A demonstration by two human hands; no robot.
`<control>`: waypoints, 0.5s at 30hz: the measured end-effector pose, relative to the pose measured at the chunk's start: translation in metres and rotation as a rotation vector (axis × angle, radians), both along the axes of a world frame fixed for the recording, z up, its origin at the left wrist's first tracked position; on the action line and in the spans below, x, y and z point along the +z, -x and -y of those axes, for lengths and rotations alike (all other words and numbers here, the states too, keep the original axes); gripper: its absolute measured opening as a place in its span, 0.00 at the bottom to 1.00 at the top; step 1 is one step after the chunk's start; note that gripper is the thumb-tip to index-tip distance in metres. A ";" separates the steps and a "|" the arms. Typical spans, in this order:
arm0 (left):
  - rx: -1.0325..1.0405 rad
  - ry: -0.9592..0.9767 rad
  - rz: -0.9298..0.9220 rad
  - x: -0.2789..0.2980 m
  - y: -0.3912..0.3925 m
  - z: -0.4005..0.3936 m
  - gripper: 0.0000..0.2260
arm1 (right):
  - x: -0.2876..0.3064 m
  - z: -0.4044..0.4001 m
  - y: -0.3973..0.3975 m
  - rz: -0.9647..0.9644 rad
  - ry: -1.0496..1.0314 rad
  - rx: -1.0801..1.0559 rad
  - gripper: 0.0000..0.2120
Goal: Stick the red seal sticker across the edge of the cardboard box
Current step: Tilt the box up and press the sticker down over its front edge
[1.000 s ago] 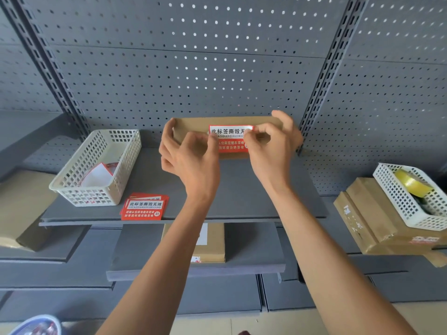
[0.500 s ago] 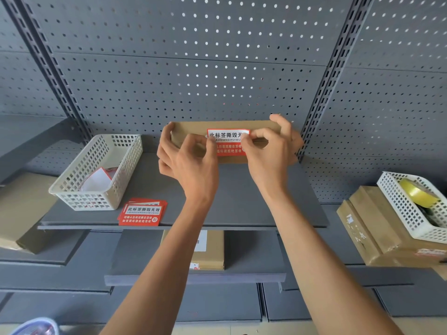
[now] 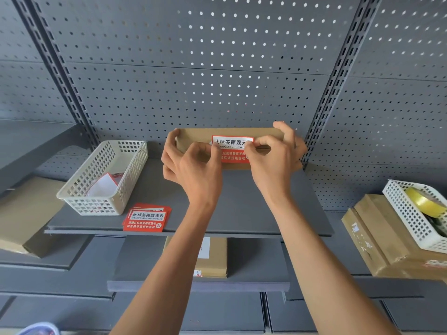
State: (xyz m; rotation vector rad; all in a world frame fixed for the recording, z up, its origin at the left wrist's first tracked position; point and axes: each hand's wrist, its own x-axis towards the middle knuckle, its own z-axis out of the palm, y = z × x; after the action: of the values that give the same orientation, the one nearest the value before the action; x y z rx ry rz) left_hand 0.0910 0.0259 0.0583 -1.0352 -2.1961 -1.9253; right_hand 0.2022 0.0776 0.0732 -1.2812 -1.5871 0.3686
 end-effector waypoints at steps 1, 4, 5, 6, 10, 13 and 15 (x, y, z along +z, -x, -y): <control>0.000 -0.001 -0.001 0.000 0.000 0.000 0.13 | 0.000 0.000 0.000 0.008 -0.003 -0.006 0.08; 0.006 -0.002 -0.005 -0.001 0.000 -0.001 0.13 | 0.001 0.002 0.000 0.021 -0.015 -0.020 0.08; 0.010 -0.004 -0.010 -0.001 -0.001 -0.001 0.13 | 0.002 0.003 0.001 0.021 -0.016 -0.022 0.07; 0.014 -0.007 -0.014 -0.001 -0.001 -0.001 0.13 | 0.002 0.003 0.001 0.019 -0.017 -0.023 0.07; 0.019 -0.029 -0.026 -0.003 -0.002 -0.001 0.13 | 0.003 0.003 0.001 0.024 -0.026 -0.033 0.07; 0.028 -0.037 -0.030 -0.004 -0.002 -0.002 0.13 | 0.002 0.003 0.002 0.023 -0.032 -0.041 0.08; 0.023 -0.042 -0.031 -0.005 -0.002 -0.002 0.13 | 0.002 0.003 0.002 0.023 -0.033 -0.048 0.09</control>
State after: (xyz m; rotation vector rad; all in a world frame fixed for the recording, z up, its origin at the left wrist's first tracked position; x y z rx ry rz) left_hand 0.0927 0.0278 0.0538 -1.0219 -2.1329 -1.9232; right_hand 0.1998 0.0750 0.0751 -1.3002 -1.5720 0.2975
